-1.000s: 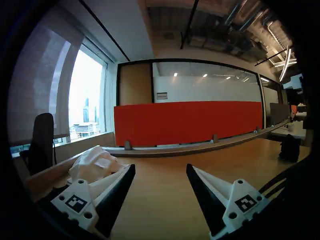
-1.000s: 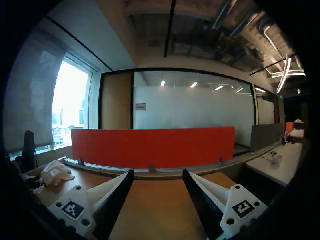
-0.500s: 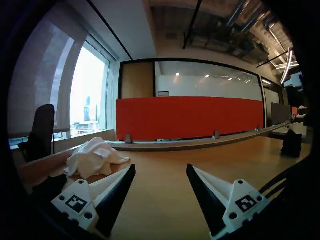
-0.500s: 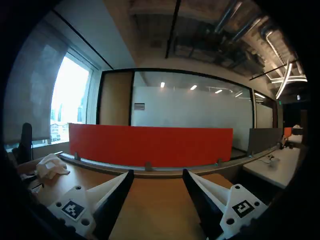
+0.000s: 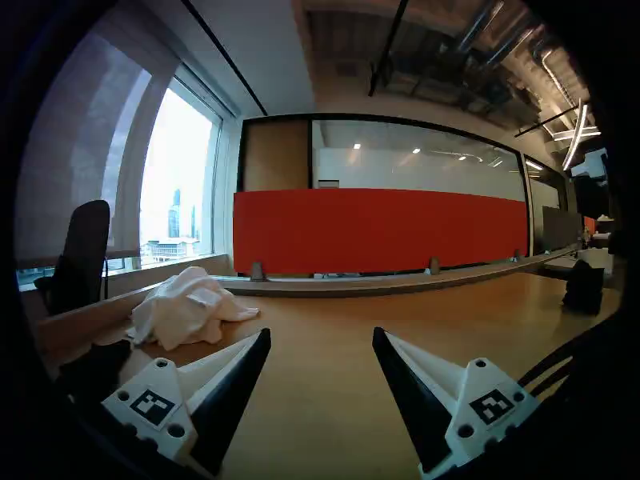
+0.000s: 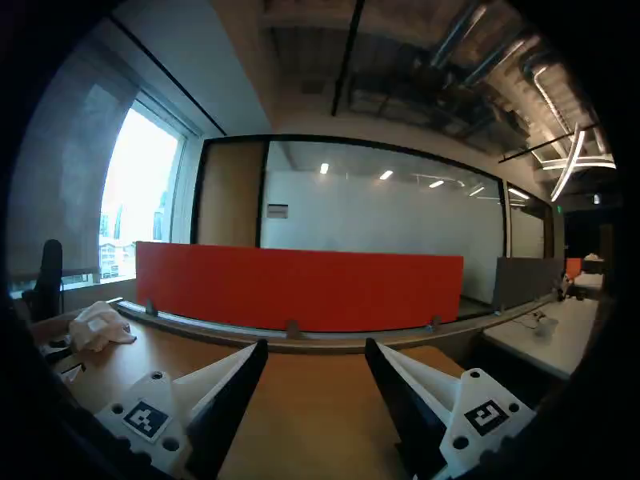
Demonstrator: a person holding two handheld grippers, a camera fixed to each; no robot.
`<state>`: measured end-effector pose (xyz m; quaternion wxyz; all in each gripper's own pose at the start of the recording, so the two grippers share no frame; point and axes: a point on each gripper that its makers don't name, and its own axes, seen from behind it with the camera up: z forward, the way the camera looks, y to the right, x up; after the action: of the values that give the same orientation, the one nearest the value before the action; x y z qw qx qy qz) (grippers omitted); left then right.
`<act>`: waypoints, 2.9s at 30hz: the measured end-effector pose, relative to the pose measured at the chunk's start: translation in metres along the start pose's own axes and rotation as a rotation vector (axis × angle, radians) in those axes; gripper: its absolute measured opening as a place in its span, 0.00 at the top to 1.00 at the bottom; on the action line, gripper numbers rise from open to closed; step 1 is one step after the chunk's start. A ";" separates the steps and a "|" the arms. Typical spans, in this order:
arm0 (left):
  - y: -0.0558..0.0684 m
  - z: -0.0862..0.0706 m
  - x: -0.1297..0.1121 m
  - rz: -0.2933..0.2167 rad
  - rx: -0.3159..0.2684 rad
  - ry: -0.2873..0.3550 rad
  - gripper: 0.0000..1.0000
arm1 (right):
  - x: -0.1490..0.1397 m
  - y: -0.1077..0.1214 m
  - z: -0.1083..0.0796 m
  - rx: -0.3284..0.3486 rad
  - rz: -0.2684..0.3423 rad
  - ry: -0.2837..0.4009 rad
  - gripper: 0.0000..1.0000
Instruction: Fold towel
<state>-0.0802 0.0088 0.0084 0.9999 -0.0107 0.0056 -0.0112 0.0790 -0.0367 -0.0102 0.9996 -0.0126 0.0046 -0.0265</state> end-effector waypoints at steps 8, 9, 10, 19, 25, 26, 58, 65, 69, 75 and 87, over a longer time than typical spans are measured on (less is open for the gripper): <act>0.001 0.001 -0.001 -0.002 -0.007 -0.004 0.06 | 0.001 0.003 -0.001 -0.004 -0.002 -0.001 0.06; 0.001 0.001 -0.002 -0.002 -0.008 -0.004 0.06 | 0.001 0.004 -0.001 -0.004 -0.002 -0.001 0.06; 0.001 0.001 -0.002 -0.002 -0.008 -0.004 0.06 | 0.000 0.005 -0.001 -0.005 -0.002 -0.002 0.06; 0.001 0.001 -0.002 -0.003 -0.007 -0.007 0.06 | -0.005 0.009 0.000 -0.009 -0.012 -0.006 0.06; 0.001 0.001 -0.002 -0.003 -0.007 -0.008 0.04 | -0.008 0.020 0.000 -0.028 -0.034 -0.007 0.06; 0.002 0.001 -0.002 -0.003 -0.007 -0.008 0.04 | -0.008 0.022 0.000 -0.030 -0.038 -0.007 0.06; 0.002 0.000 -0.001 -0.003 -0.007 -0.008 0.04 | -0.100 0.038 0.013 0.005 0.034 -0.002 0.01; 0.002 0.000 -0.001 -0.003 -0.007 -0.008 0.04 | -0.135 0.036 0.013 0.018 0.029 -0.014 0.01; 0.002 0.000 -0.001 -0.003 -0.007 -0.008 0.04 | -0.149 0.033 0.014 0.022 0.023 -0.015 0.01; 0.002 0.000 -0.001 -0.003 -0.007 -0.008 0.04 | -0.167 0.031 0.017 0.032 0.015 -0.024 0.01; 0.002 0.000 -0.002 -0.003 -0.007 -0.008 0.04 | -0.183 0.035 0.020 0.020 0.051 -0.033 0.01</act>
<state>-0.0817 0.0110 0.0087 0.9998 -0.0143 0.0017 -0.0126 -0.1017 0.0084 0.0102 0.9999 -0.0029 -0.0118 -0.0010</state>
